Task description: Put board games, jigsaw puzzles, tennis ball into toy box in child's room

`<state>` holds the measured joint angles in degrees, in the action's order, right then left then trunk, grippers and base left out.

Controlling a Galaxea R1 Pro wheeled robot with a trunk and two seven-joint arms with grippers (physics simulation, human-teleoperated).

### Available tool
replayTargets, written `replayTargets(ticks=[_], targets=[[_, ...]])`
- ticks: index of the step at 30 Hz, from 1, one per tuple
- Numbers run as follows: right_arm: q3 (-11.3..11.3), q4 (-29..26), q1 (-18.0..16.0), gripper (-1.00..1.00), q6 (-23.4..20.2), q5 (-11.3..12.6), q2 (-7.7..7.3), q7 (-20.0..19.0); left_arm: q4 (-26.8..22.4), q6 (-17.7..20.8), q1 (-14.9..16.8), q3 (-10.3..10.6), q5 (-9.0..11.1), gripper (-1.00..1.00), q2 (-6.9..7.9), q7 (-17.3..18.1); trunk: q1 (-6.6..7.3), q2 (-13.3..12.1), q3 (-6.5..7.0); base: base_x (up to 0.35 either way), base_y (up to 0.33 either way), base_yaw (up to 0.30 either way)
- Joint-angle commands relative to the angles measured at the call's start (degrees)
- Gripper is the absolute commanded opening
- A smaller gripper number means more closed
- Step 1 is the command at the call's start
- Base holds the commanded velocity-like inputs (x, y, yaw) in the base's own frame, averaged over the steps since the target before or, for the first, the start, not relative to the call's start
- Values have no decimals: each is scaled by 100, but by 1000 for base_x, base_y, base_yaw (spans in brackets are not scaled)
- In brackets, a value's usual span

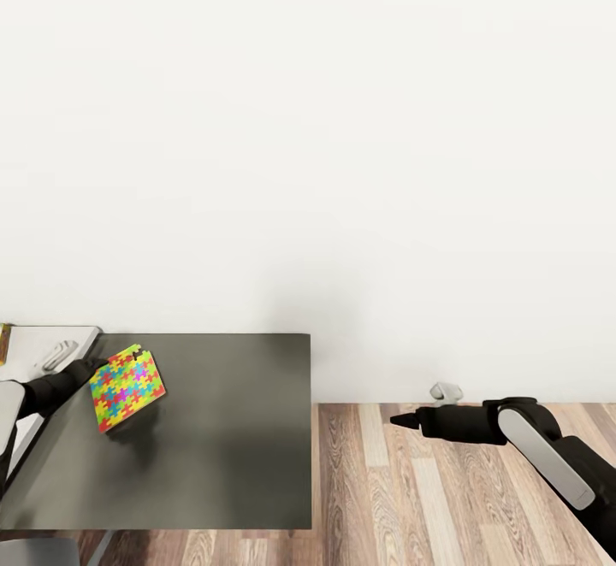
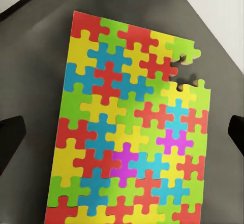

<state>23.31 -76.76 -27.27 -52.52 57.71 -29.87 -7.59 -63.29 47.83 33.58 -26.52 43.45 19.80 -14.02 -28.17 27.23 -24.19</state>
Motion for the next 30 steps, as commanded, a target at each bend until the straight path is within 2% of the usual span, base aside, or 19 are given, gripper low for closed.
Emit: replayTargets(ticks=[1, 14, 30], targets=[[6, -20, -6, 100, -11, -55, -9, -51, 8, 22, 14, -4, 60, 100, 6, -53, -3, 9, -8, 0, 0, 0], [3, -100, 1, 100, -26, -50, -44, -50, 234, 5, 133, 3, 38, 100, 26, -64, -3, 9, -8, 0, 0, 0], [0, -195, -3, 100, -66, -49, -58, -50, 410, -129, 201, 13, -127, 100, 13, -23, -3, 9, -8, 0, 0, 0]])
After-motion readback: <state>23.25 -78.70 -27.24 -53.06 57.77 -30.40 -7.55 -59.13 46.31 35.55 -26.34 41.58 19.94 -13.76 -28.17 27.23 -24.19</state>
